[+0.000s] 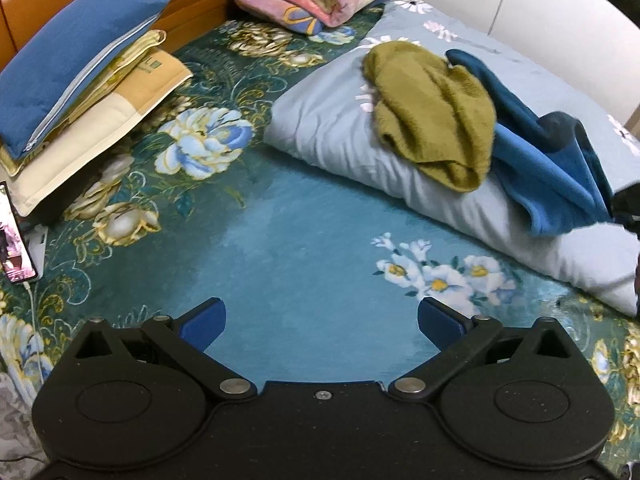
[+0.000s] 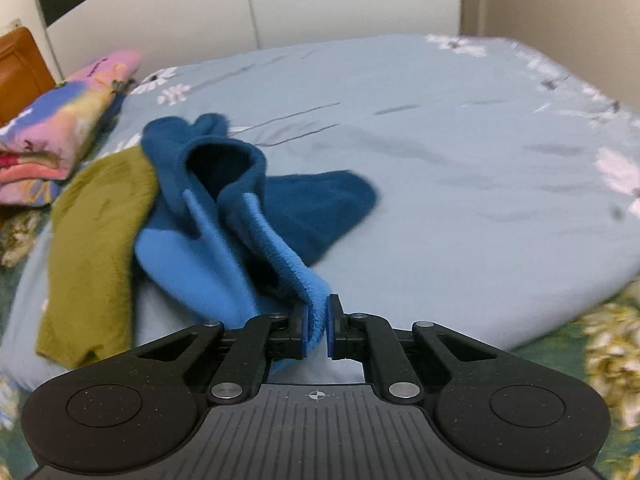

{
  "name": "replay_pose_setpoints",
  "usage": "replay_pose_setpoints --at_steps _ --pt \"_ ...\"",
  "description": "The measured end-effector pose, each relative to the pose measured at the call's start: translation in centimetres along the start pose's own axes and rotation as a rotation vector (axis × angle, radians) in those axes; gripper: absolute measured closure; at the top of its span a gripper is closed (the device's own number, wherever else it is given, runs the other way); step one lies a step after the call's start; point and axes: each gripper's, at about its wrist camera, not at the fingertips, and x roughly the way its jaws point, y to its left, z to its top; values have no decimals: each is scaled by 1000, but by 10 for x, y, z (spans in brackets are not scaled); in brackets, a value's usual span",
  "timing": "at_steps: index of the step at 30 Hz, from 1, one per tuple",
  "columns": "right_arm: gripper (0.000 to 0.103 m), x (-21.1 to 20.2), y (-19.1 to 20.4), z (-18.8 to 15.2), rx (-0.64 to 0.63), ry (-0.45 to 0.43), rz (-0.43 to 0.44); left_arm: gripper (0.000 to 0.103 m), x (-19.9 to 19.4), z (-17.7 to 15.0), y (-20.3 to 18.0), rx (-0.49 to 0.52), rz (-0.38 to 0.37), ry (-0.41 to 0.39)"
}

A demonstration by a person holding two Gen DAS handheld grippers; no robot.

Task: Fold clothes
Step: 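Grasp the blue fleece jacket's lining edge with the right gripper and lift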

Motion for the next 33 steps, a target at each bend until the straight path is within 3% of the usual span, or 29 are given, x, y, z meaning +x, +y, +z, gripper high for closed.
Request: replay_pose_setpoints --at_steps 13,18,22,26,33 --pt "99 -110 -62 -55 -52 -49 -159 2 -33 -21 -4 52 -142 -24" --pt "99 -178 -55 -79 -80 -98 -164 2 -44 -25 12 68 -197 -34" --pt "99 -218 -31 -107 -148 -63 -79 2 -52 -26 33 61 -220 -44" --pt "99 -240 29 -153 -306 10 64 2 -56 -31 62 37 -211 -39" --pt "99 -234 139 -216 -442 209 319 2 -62 -37 105 15 -171 -28"
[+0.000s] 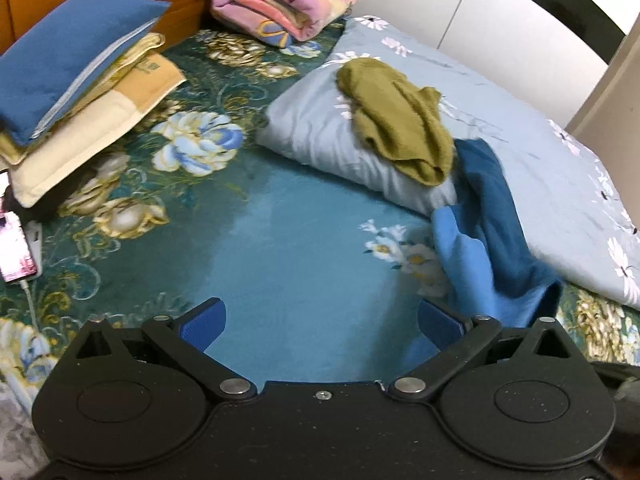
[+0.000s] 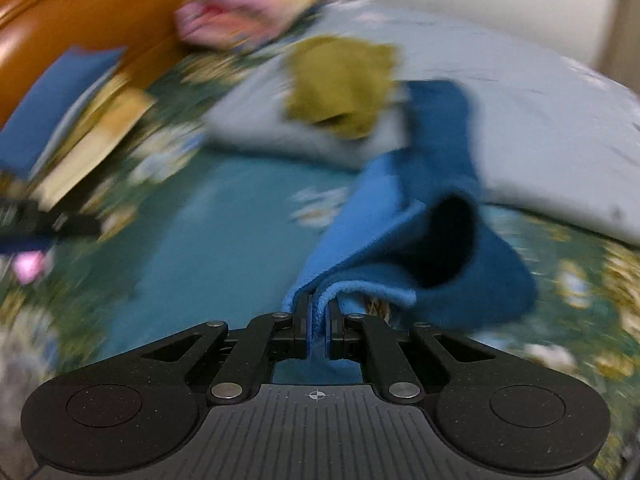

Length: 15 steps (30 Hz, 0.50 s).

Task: Fold clothes
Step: 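Grasp the blue fleece jacket's lining edge with the right gripper and lift, then grasp the jacket with the left gripper while the right gripper releases it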

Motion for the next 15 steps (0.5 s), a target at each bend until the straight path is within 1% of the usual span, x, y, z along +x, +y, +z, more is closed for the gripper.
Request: replay_pose_setpoints --at_steps 3,4,7,9,10,11,12,13,14,15 --pt "99 21 35 -5 -72 68 74 2 -1 -3 12 -1 20 19" --pt "98 26 42 -7 -72 84 79 2 0 -3 14 1 24 25" --pt "97 36 44 -15 -10 116 53 2 2 -3 15 18 18 37" --pt "94 35 30 -17 35 112 38 2 4 -2 9 41 5 47" --pt "91 32 23 -19 48 105 27 2 7 -2 4 56 -6 52" --pt "80 27 16 -21 56 93 13 2 10 -1 -2 73 -17 56" --pt "65 22 9 -23 65 82 -1 2 13 0 -10 93 -32 59" --pt "61 16 1 -26 78 69 -12 2 16 2 -20 116 -48 62" --pt "61 8 -8 -28 96 54 -19 2 20 3 -30 138 -65 66" --pt "56 1 -17 -31 117 42 -28 2 24 5 -42 165 -87 71"
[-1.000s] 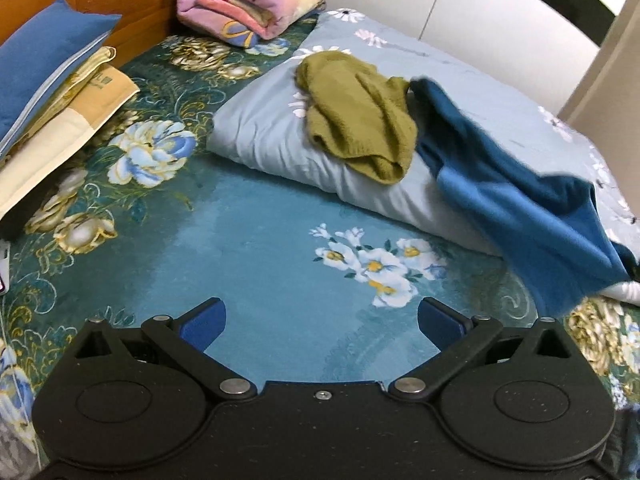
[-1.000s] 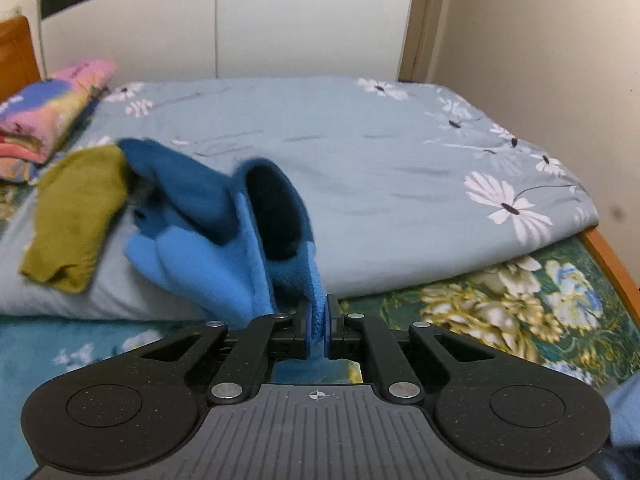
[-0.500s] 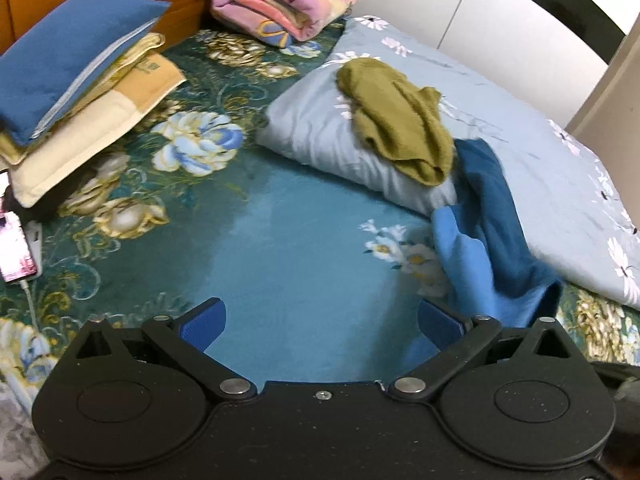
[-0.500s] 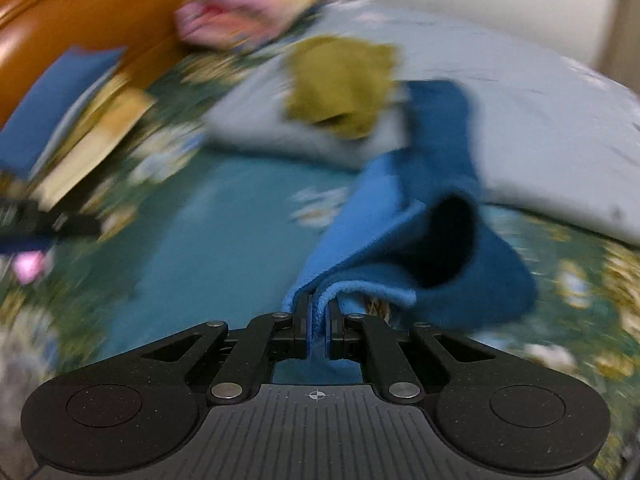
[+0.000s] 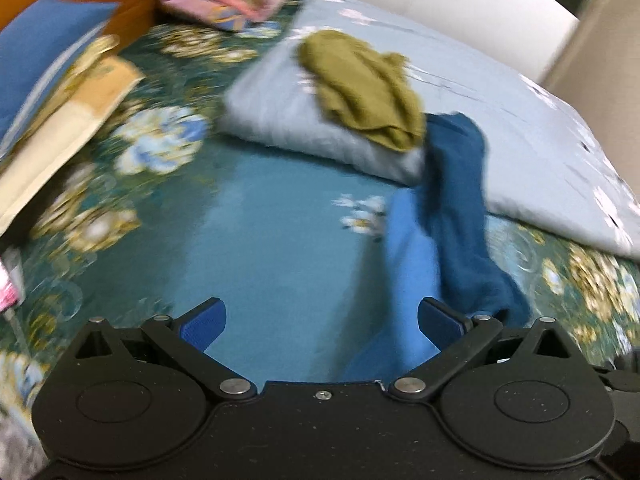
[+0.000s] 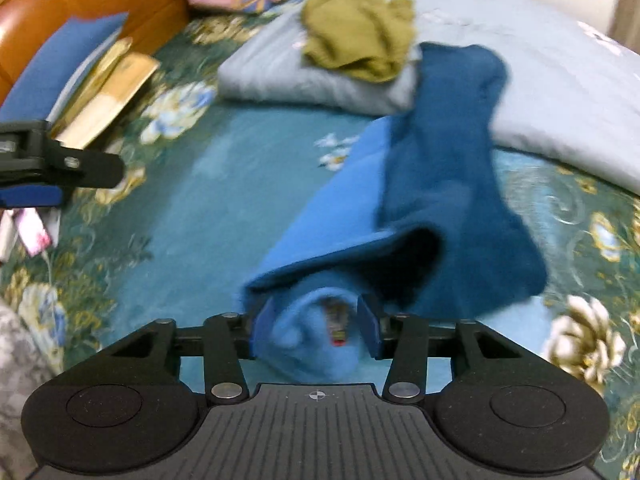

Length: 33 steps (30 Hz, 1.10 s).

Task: Fold clothes
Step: 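Grasp the jacket with the left gripper while the right gripper releases it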

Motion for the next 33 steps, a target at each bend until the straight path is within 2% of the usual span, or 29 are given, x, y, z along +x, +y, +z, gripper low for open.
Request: replay_pose_setpoints --at_steps 1,3,6,10,12,14,16,18,21,23,25,28,33 --pt "52 -5 -9 -4 24 -11 -11 2 6 4 -13 30 -25 7" --pt "38 -14 -28 -12 76 -27 -40 2 19 10 -39 92 -73 26" --pt "34 -21 -64 -28 174 -30 -110 2 47 11 -87 221 -126 65" --pt "33 -30 -108 -52 291 -12 -185 2 85 4 -140 353 -159 114" --pt "32 -31 -125 -63 327 -7 -212 2 105 -1 -163 429 -143 135" --pt "32 -32 -139 -72 366 4 -231 9 123 -7 -182 496 -104 161" --pt "32 -32 -151 -80 399 17 -244 22 143 -10 -194 536 -57 202" --pt "32 -31 -164 -86 423 24 -251 29 161 -9 -199 536 -16 256" --pt "32 -30 -178 -90 448 29 -258 52 177 -4 -196 497 32 311" --pt "32 -30 -184 -90 454 27 -258 65 183 -2 -192 464 32 339" --pt "32 -29 -189 -89 452 24 -255 90 185 0 -188 428 18 357" --pt "32 -26 -192 -86 441 26 -245 96 180 4 -184 401 7 339" --pt "32 -20 -191 -77 411 29 -225 97 141 18 -176 322 -110 250"
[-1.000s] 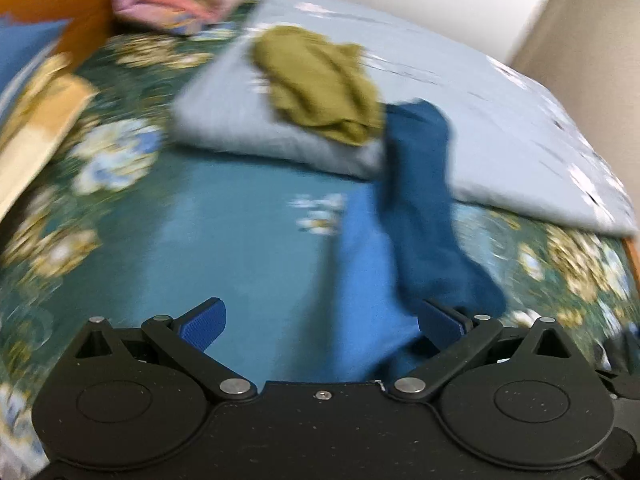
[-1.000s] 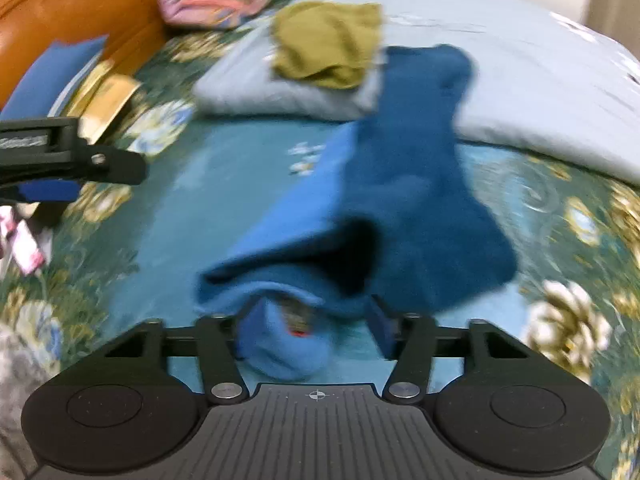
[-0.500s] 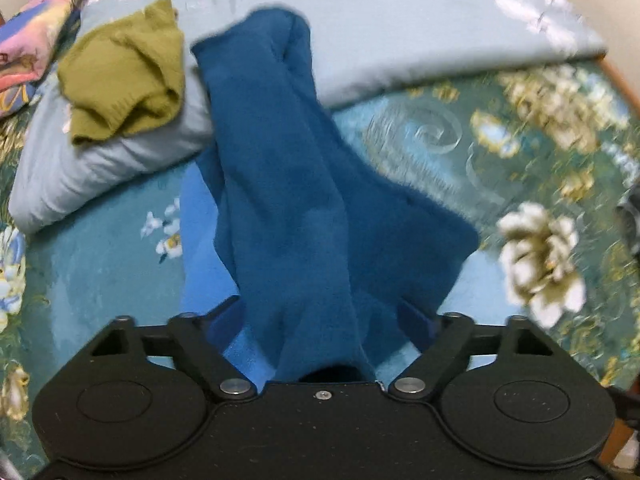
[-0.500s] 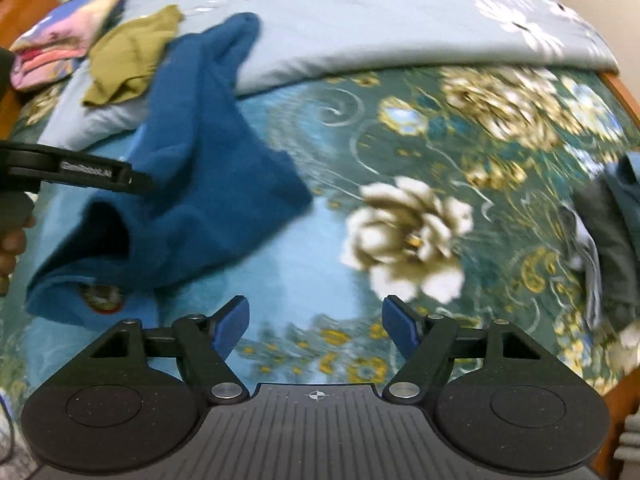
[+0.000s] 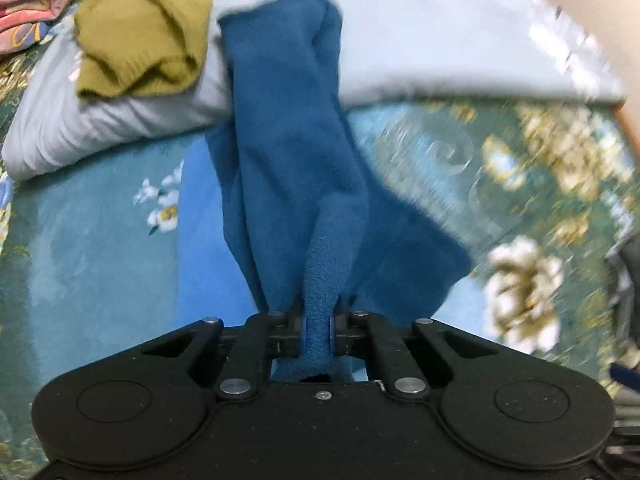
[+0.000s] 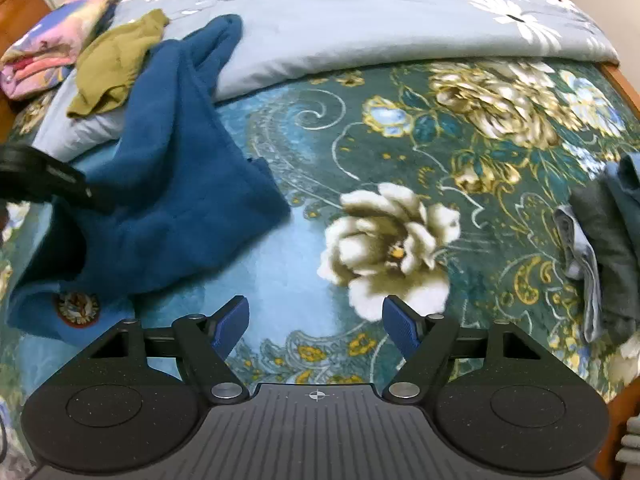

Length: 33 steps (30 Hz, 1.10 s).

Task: Fold clothes
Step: 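Grasp the jacket with the left gripper while the right gripper releases it, then drag the jacket onto the bedspread with the left gripper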

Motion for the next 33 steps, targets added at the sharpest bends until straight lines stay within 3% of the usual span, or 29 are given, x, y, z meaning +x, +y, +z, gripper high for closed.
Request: replay_pose_setpoints --at_steps 2,6,8,10,14,16,18,20,24,29,31,33 --pt "32 1 5 4 -23 -3 11 97 -20 5 7 -58 -49 -64" --pt "31 2 20 8 -76 -6 34 98 -88 2 54 -307 -123 -271" --pt "31 2 27 8 -98 -7 46 98 -120 -12 93 -468 -115 -379" --pt "31 4 34 8 -121 -4 59 98 -141 -34 132 -592 -43 -436" --pt "31 7 47 5 -158 9 80 97 -149 -83 191 -738 155 -384" --pt "31 9 53 3 -174 16 87 97 -139 -113 216 -843 243 -306" --pt "31 13 59 2 -187 30 90 97 -123 -146 234 -986 285 -208" --pt "31 19 65 2 -195 44 97 97 -113 -170 239 -1054 308 -139" --pt "31 34 80 4 -193 72 137 97 -106 -182 231 -1011 315 -92" --pt "31 65 105 14 -152 120 207 94 -106 -158 226 -845 315 -44" --pt "31 76 118 22 -134 131 243 70 -112 -153 223 -776 305 -57" --pt "31 87 130 29 -106 149 291 57 -120 -147 220 -715 311 -73"
